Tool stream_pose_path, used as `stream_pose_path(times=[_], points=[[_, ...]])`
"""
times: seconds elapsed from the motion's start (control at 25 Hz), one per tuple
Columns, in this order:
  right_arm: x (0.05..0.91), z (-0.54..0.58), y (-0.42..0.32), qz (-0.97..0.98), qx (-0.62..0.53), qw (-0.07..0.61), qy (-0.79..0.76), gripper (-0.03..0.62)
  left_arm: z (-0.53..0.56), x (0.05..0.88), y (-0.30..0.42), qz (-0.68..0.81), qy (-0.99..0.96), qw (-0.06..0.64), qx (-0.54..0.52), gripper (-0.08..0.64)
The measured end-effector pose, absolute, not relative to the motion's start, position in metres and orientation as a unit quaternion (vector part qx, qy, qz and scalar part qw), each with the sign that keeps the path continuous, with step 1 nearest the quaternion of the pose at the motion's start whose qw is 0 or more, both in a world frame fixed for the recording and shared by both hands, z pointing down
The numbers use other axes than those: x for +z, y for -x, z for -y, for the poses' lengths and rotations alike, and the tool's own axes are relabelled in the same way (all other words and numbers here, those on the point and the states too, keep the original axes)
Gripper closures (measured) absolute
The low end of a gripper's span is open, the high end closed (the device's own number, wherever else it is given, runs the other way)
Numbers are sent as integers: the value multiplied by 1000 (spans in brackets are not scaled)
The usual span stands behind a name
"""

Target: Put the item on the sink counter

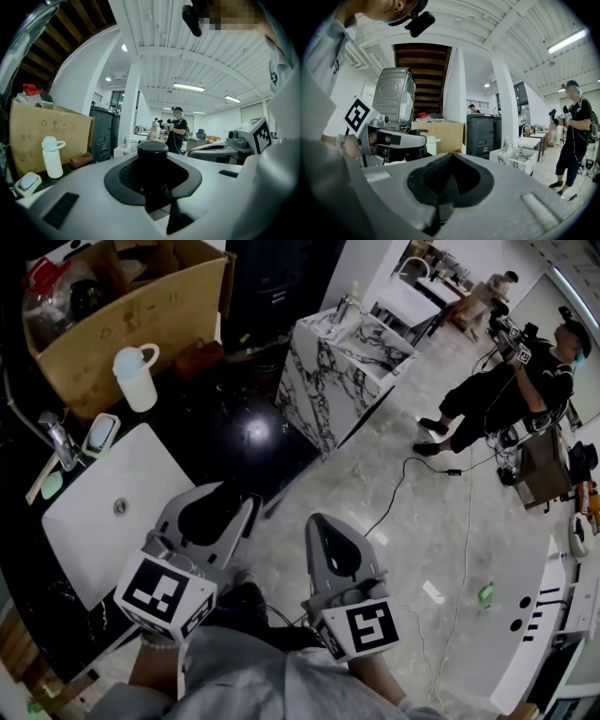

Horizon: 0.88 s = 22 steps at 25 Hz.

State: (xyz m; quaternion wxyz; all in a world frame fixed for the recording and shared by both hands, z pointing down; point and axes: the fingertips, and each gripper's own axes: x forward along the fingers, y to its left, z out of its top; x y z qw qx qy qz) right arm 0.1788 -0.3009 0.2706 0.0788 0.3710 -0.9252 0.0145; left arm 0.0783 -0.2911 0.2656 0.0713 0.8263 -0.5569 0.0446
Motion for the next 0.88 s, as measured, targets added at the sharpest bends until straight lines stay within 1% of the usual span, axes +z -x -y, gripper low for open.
stream_pose_path(times=[0.36,0.68,0.88], points=[[282,369,-127,945,19,88,-314,595,353,279,-32,599,-796,79,44,466],[290,387,-93,958,26,97,-270,595,379,285,-1,640,-763,80,41,466],[294,393,-78,966,24,102,-238,595,393,296,17,663,-741,94,48,466]])
